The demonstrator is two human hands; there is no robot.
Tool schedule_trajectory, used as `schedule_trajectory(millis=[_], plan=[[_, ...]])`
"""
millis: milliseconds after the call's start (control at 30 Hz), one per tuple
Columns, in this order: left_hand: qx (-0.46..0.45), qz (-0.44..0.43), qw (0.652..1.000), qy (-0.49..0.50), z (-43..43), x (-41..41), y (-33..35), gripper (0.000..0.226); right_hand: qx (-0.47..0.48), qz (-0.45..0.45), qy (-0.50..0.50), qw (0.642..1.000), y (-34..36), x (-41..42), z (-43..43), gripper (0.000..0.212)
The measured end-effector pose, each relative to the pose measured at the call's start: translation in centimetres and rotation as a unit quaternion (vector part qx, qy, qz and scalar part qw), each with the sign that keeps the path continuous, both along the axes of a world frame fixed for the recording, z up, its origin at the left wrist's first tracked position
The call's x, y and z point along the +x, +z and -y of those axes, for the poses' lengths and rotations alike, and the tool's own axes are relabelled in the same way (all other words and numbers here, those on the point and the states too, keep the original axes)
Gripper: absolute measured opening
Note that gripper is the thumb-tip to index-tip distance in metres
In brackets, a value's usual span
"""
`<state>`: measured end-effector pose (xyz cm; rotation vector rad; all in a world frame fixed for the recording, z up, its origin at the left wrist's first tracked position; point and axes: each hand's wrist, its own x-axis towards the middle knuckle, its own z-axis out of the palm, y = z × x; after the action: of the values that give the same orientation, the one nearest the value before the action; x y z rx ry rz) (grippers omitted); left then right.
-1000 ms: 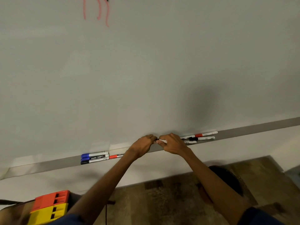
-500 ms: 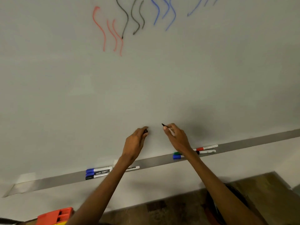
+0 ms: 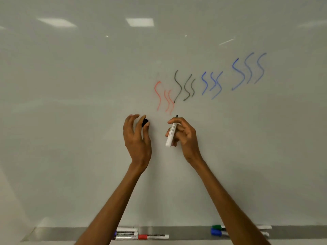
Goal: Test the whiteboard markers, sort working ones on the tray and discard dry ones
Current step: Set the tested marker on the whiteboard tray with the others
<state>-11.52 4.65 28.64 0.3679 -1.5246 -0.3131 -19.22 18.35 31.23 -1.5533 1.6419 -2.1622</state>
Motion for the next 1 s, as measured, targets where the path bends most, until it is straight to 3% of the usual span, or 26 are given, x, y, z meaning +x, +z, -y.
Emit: schedule_trajectory(millis=[133,333,600,767,867,1000], plan=[[-0.016,-0.037,0.998,0.052,3.3,1.1,3.4,0.029,-0.015,-0.094,-0.029,0.995,2.7,1.8,3.3,0.035],[-0.066,-0.048,0.992,0.096,7.0,1.2,7.5,0.034,-0.111,-0.092,-0.060,0.988,6.5,3.7,7.4,0.033],[-0.141,-0.030,0.983,0.112,9.2,1.1,7.5,0.038,-0.119,-0.142,-0.132,0.974,6.1,2.4,10.6,0.032],[-0.147,-0.036,0.982,0.114,9.5,1.2,7.5,0.037,-0.150,-0.090,-0.132,0.976,2.2,2.2,10.4,0.031],[-0.132,-0.050,0.985,0.094,9.5,1.3,7.7,0.037,-0.118,-0.096,-0.127,0.980,0.6,2.8,10.1,0.033],[-0.121,-0.060,0.988,0.078,9.3,1.2,7.6,0.037,-0.144,-0.093,-0.112,0.979,3.5,2.9,9.4,0.031]])
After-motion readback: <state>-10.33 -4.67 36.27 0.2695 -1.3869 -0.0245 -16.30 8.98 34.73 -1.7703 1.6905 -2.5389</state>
